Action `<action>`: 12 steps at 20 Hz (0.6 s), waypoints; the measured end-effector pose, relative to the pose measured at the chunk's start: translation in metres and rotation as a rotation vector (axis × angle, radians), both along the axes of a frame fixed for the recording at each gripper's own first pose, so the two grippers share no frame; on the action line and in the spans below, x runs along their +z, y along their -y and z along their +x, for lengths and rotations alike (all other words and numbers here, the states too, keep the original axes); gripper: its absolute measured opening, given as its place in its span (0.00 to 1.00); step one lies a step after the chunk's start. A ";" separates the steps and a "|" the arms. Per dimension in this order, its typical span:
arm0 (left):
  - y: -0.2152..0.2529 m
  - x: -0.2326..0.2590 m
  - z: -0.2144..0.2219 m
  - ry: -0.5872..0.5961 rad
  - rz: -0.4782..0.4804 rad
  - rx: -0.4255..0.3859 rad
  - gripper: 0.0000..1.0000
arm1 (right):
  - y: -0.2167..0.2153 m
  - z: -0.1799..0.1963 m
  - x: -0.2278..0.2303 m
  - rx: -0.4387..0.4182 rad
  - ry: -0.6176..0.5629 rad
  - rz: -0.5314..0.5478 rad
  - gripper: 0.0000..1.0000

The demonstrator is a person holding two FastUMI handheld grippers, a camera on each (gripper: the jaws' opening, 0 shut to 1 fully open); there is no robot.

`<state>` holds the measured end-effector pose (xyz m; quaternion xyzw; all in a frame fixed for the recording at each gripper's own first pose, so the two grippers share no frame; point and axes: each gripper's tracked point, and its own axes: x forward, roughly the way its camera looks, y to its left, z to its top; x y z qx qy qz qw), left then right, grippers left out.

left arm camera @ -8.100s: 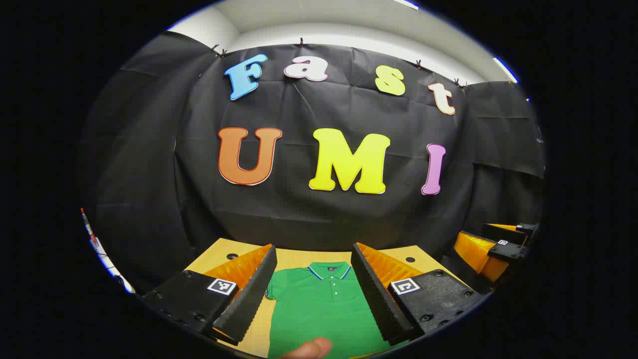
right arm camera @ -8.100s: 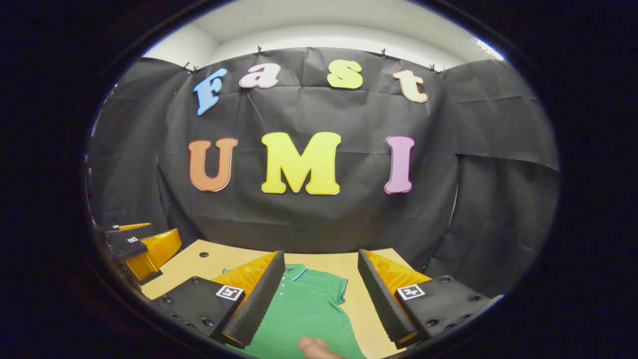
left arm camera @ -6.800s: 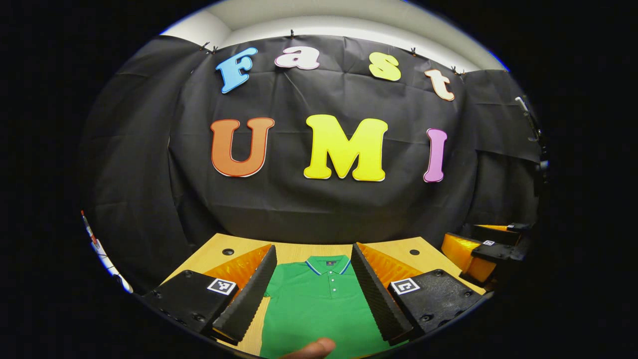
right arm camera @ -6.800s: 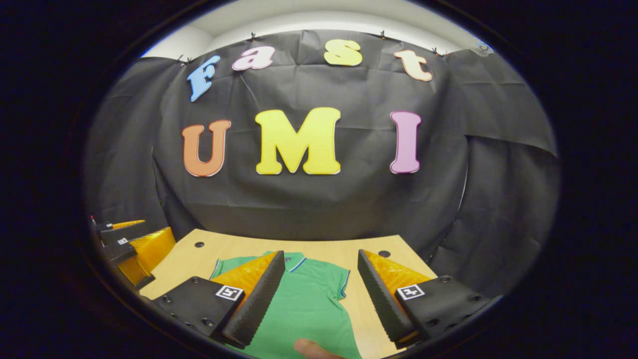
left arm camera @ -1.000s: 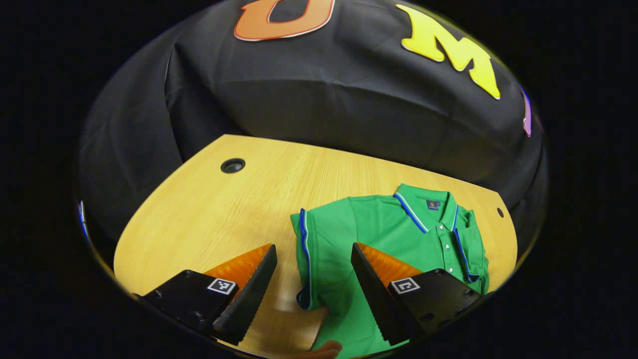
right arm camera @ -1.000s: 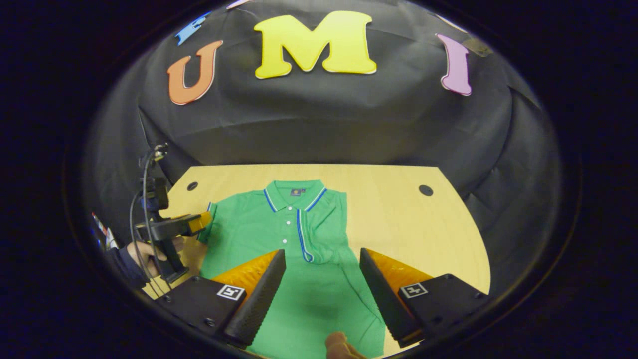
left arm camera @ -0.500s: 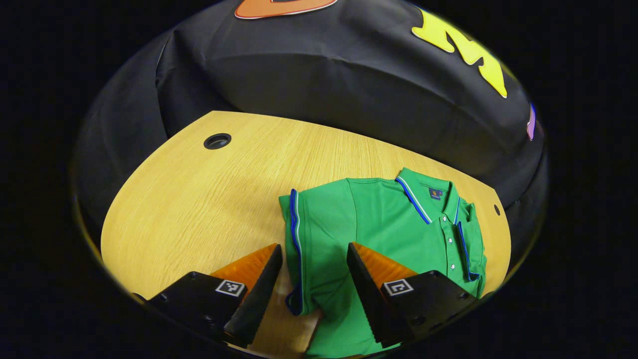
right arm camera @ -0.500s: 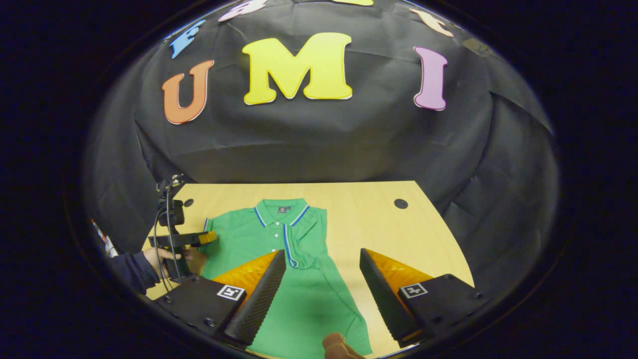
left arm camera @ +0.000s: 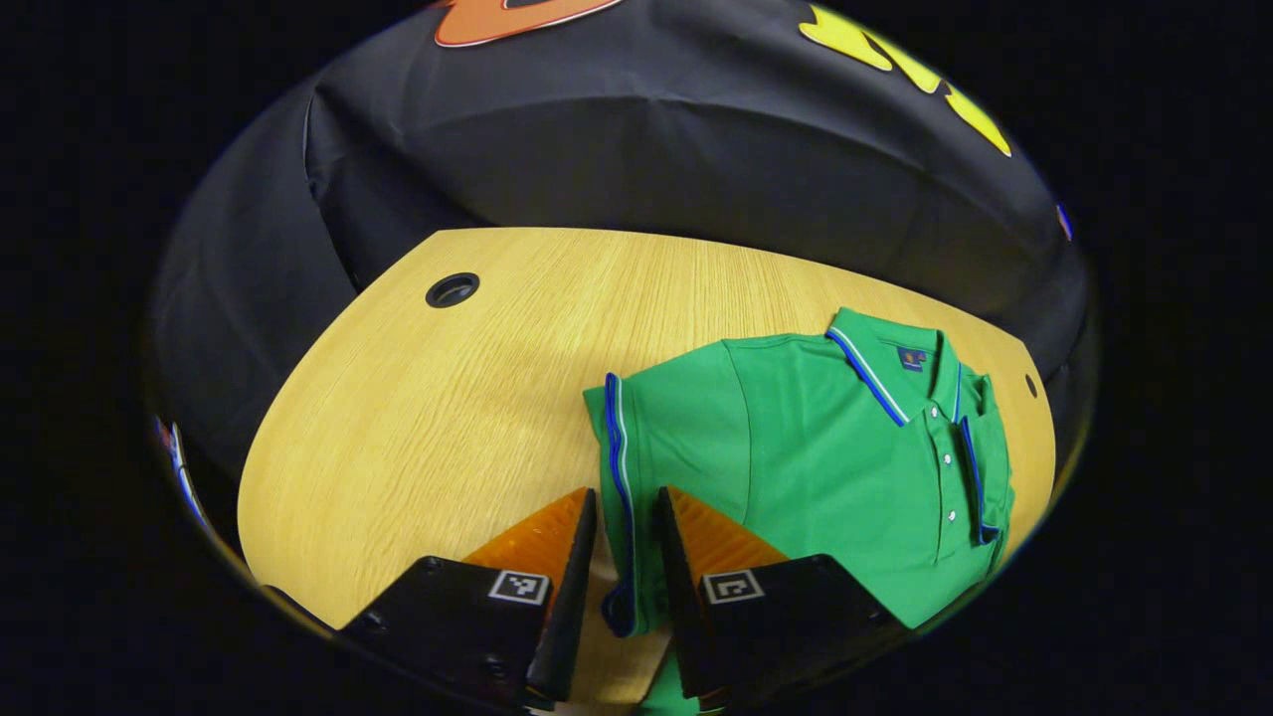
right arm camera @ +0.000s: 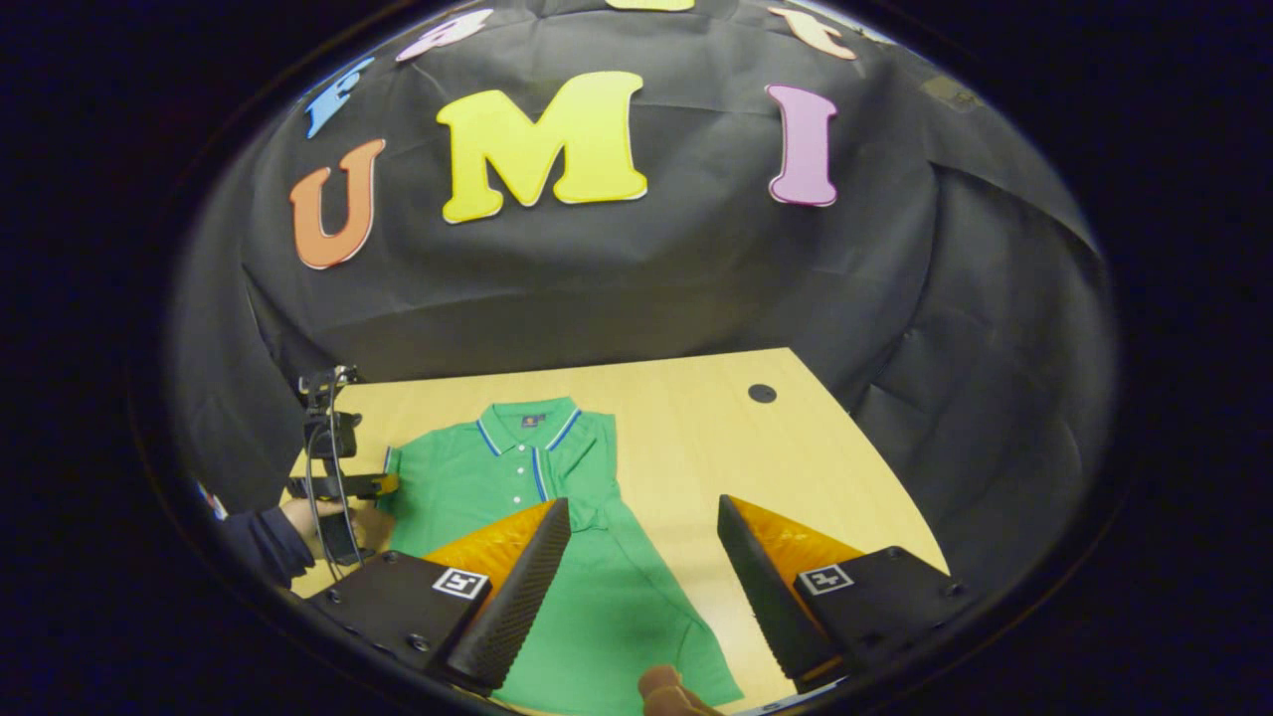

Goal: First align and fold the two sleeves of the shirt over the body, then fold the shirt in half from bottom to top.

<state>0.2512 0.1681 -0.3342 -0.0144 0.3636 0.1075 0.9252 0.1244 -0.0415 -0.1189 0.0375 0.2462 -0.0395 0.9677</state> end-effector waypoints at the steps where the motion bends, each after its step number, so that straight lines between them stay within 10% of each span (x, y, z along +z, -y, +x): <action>1: 0.002 -0.001 0.001 -0.012 0.008 -0.014 0.40 | 0.001 -0.001 0.000 -0.005 -0.001 0.009 0.97; 12: 0.009 0.004 0.002 -0.080 0.071 -0.093 0.05 | 0.003 0.001 0.020 0.007 0.043 0.011 0.97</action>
